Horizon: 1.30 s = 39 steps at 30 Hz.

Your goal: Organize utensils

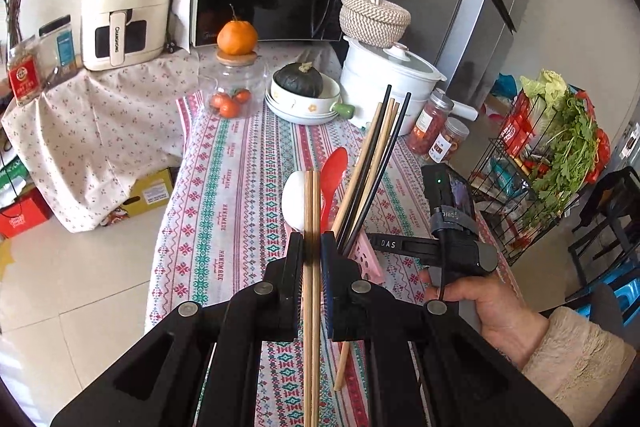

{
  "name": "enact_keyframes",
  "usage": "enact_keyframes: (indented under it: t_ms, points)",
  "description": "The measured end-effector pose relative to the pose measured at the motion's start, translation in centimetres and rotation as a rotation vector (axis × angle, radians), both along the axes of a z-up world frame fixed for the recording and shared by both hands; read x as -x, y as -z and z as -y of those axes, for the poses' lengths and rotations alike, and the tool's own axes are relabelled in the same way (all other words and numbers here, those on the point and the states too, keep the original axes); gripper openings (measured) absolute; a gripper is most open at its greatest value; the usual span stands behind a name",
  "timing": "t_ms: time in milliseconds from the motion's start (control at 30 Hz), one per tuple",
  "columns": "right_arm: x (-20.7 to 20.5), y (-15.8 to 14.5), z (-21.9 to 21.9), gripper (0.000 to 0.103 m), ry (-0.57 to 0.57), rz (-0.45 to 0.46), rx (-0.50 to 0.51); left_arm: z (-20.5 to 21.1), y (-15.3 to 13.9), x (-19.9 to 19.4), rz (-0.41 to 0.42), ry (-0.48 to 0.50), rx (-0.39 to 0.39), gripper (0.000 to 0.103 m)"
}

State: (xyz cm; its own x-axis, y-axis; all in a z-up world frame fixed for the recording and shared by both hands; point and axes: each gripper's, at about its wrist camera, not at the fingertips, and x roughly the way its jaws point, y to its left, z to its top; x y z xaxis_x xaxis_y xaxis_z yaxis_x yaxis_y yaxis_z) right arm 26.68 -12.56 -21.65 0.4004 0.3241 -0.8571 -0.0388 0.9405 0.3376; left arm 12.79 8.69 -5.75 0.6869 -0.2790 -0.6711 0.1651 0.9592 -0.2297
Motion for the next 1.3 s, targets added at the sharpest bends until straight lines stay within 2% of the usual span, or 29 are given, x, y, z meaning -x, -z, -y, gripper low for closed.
enact_keyframes:
  t_ms: [33,100,133,233,400,500,533,567,633,700,733,833,1000,1033,1167,1300]
  points:
    - [0.0,-0.1,-0.4,0.030,-0.019,0.002,0.041,-0.1,0.1,0.0,-0.004,-0.003,0.001,0.009]
    - [0.4,0.0,-0.6,0.019,-0.043,-0.002,0.088,-0.2,0.2,0.0,-0.007,-0.007,0.001,0.009]
    - [0.3,0.0,-0.6,0.017,-0.052,-0.013,0.093,-0.3,0.2,0.0,-0.007,-0.009,-0.001,0.009]
    - [0.5,0.4,0.1,0.001,-0.076,-0.090,0.092,-0.4,0.2,0.2,-0.008,-0.018,-0.004,0.009]
    - [1.8,0.4,1.2,0.000,-0.117,-0.141,0.062,-1.0,0.7,0.2,-0.016,-0.046,-0.011,0.009]
    - [2.3,0.4,2.1,0.000,-0.089,-0.148,0.027,-1.3,0.8,0.1,-0.025,-0.059,-0.006,0.009]
    - [2.5,0.2,2.6,0.001,-0.069,-0.141,0.015,-1.4,0.8,0.1,-0.027,-0.060,-0.001,0.009]
    - [2.6,0.0,3.0,0.008,-0.051,-0.130,0.005,-1.3,0.8,0.2,-0.028,-0.060,0.003,0.009]
    - [2.6,-0.6,3.4,0.012,-0.034,-0.114,-0.016,-1.2,0.7,0.3,-0.025,-0.055,0.002,0.009]
    - [2.6,-1.4,3.4,0.041,-0.024,-0.081,-0.037,-0.9,0.6,0.4,-0.017,-0.050,-0.005,0.009]
    - [2.5,-1.8,3.2,0.046,-0.021,-0.058,-0.034,-0.8,0.6,0.5,-0.015,-0.047,-0.008,0.009]
    - [2.0,-2.1,1.8,0.048,-0.033,-0.017,0.005,-0.7,0.7,0.3,-0.017,-0.046,-0.014,0.009]
    - [0.5,-0.2,-0.6,0.047,-0.051,-0.005,0.077,-1.0,0.9,0.1,-0.023,-0.053,-0.013,0.009]
    - [0.5,-0.2,-0.9,0.047,-0.055,0.025,0.103,-1.1,0.9,0.1,-0.024,-0.053,-0.012,0.009]
    - [0.7,0.1,-2.1,0.023,-0.123,0.075,0.259,-1.5,0.9,-0.1,-0.031,-0.058,-0.002,0.009]
    - [1.2,0.1,-0.8,0.008,-0.151,0.019,0.247,-1.8,0.8,-0.1,-0.031,-0.062,0.002,0.009]
